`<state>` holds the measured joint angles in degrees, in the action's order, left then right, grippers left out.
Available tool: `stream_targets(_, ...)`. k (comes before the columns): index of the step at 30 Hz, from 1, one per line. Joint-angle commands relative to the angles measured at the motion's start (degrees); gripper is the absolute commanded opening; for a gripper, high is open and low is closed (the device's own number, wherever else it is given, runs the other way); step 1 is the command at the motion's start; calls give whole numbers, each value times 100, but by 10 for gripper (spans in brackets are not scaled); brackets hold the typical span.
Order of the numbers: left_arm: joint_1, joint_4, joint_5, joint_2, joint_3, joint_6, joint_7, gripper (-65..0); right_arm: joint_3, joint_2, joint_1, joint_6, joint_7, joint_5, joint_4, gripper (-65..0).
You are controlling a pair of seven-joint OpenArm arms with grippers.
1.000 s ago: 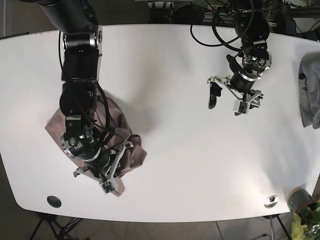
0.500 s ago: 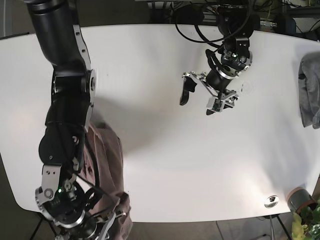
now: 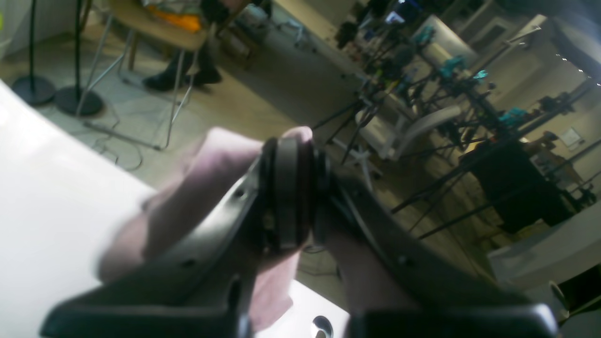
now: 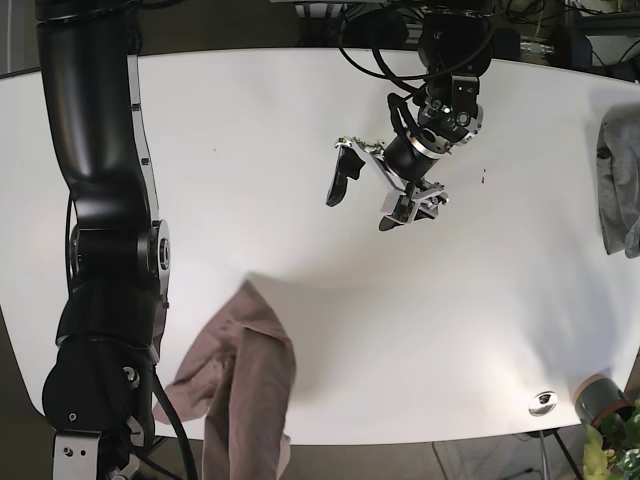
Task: Fold the T-shirt properly
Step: 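Lift the brown shirt high with the right gripper, then grasp the hanging shirt with the left gripper below the right gripper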
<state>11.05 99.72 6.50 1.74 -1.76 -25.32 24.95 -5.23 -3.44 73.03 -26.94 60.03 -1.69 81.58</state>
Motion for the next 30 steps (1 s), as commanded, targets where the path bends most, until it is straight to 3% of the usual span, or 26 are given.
stream_targets(1,-177,230,84,33,-22,-4,-143,-133,27,-29,177,43,-126,7,-75,-629)
stream_targets(4,-309,230,84,94,5,110,-143,-133,27,-12,177,43,-126,-2,-162,-629)
stream_targets(9,-643,-16,84,103,-110,1095,-143,-129,53,-21,177,43,-126,-28,-162,-629)
stream_targets(12,-986,-394,84,86,-277,1455,-143,-128,62,-21,177,43,-126,-37,-162,-629)
stream_targets(22,-1804,-1502,128,112,-778,1508,-143,-126,62,-21,177,43,-135,-37,-154,-629)
stream_targets(30,-2516,-2715,128,604,-866,1490,-222,-126,62,-21,177,43,-135,-37,-162,-629)
